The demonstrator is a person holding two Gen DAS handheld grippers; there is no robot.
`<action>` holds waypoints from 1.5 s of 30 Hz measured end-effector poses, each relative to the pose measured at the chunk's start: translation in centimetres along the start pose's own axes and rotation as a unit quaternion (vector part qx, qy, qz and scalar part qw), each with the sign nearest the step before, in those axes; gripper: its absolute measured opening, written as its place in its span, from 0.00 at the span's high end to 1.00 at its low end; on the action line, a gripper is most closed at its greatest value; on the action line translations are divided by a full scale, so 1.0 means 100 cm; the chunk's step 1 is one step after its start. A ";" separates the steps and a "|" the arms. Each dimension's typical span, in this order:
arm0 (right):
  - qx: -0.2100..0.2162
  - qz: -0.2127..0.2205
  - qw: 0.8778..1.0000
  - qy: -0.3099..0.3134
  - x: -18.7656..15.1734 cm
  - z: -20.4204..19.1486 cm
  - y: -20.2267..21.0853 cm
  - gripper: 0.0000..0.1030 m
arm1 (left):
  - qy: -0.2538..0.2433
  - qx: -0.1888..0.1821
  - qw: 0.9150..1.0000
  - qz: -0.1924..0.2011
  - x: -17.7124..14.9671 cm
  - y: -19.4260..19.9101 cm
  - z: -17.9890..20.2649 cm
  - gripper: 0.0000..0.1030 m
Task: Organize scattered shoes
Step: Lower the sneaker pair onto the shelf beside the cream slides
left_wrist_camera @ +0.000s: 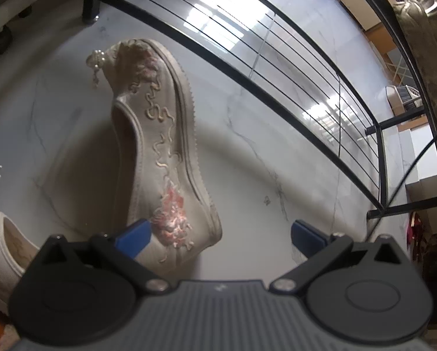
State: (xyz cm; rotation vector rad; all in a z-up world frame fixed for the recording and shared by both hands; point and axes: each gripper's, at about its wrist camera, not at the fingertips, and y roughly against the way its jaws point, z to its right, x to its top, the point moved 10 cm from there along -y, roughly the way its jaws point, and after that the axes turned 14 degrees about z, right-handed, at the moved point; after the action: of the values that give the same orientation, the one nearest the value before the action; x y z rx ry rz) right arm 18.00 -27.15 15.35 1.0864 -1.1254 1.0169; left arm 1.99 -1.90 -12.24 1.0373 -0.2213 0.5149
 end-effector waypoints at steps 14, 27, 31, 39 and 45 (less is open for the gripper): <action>0.060 0.041 0.997 -0.030 0.021 -0.011 0.091 0.00 | -0.005 -0.006 1.000 0.011 0.001 0.004 0.006 0.01; 0.062 0.031 0.997 -0.031 -0.059 -0.051 0.154 0.01 | -0.023 0.007 0.999 0.027 0.003 0.007 0.004 0.01; 0.050 0.028 0.998 -0.036 -0.072 -0.049 0.150 0.25 | -0.027 0.010 0.999 0.030 0.005 0.007 0.003 0.01; 0.028 0.022 0.998 -0.046 -0.094 -0.045 0.143 0.17 | -0.027 0.012 0.999 0.028 0.006 0.005 0.002 0.01; 0.030 0.016 0.998 -0.052 -0.096 -0.045 0.132 0.18 | -0.027 0.015 0.999 0.026 0.004 0.005 0.001 0.01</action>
State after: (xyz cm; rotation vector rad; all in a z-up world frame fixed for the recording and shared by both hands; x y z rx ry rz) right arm 4.50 -21.01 7.24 1.1849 -1.2059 1.0338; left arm 2.11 -1.67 -11.61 1.0768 -0.2897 0.5385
